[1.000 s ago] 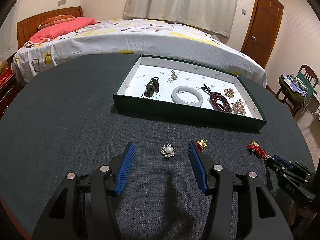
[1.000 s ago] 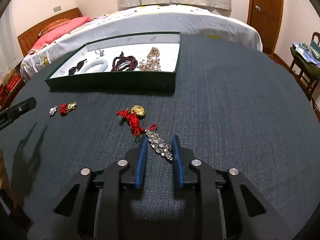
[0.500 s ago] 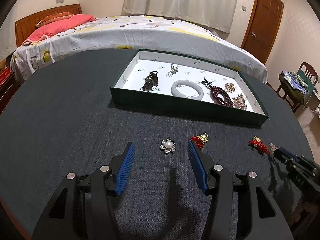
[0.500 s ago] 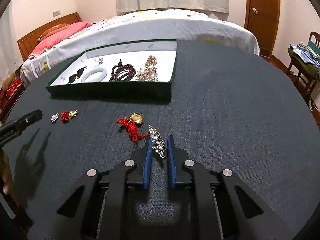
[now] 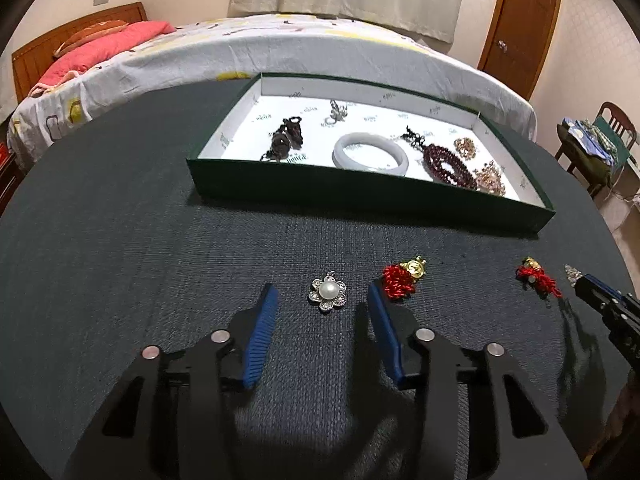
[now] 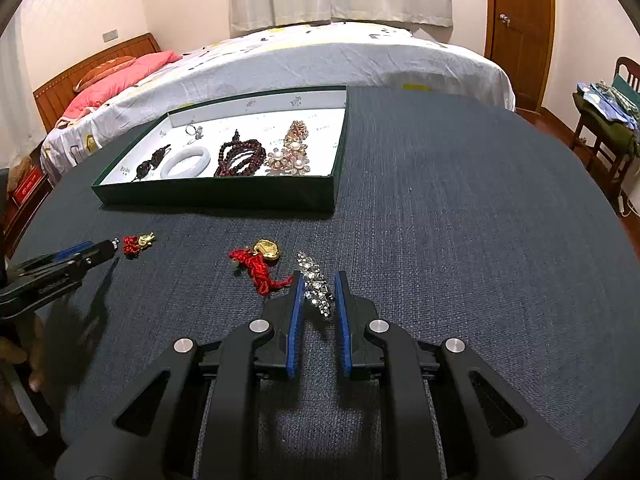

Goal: Organize jewelry
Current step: 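Grasp the crystal brooch with right tool while left tool grasps pearl flower pendant, then carry crystal brooch with right tool while left tool carries pearl pendant into box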

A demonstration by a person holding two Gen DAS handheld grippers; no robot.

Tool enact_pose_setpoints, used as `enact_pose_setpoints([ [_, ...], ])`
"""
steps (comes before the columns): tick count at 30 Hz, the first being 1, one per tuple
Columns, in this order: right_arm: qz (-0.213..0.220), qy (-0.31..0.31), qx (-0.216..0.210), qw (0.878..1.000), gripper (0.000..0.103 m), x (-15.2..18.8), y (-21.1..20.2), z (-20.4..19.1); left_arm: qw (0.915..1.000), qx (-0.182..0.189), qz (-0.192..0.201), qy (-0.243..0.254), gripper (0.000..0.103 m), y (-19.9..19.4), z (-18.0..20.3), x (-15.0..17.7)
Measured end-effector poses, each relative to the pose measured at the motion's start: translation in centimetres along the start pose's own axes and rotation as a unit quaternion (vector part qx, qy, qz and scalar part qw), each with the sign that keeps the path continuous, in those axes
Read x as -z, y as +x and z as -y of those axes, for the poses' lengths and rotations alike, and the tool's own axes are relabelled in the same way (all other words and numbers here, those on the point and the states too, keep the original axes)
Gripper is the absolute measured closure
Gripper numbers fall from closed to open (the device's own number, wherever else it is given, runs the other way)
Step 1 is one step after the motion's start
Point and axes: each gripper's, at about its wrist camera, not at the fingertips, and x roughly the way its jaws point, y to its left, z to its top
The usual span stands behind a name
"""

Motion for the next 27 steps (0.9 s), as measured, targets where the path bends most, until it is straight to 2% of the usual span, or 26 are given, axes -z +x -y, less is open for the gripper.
enact_pose_setpoints([
  [4, 0.000, 0.002, -0.002, 1.000, 0.088, -0.05, 0.06, 0.03, 0.9999, -0.005, 0.003, 0.015, 0.065, 0.25, 0.28, -0.19],
  [9, -0.001, 0.003, -0.003, 1.000, 0.088, -0.04, 0.14, 0.06, 0.9995, -0.006, 0.006, 0.030, 0.082, 0.17, 0.52, -0.02],
  [27, 0.005, 0.003, -0.007, 1.000, 0.087, -0.18, -0.27, -0.40, 0.9992, -0.003, 0.007, 0.038, 0.082, -0.01, 0.93, 0.17],
])
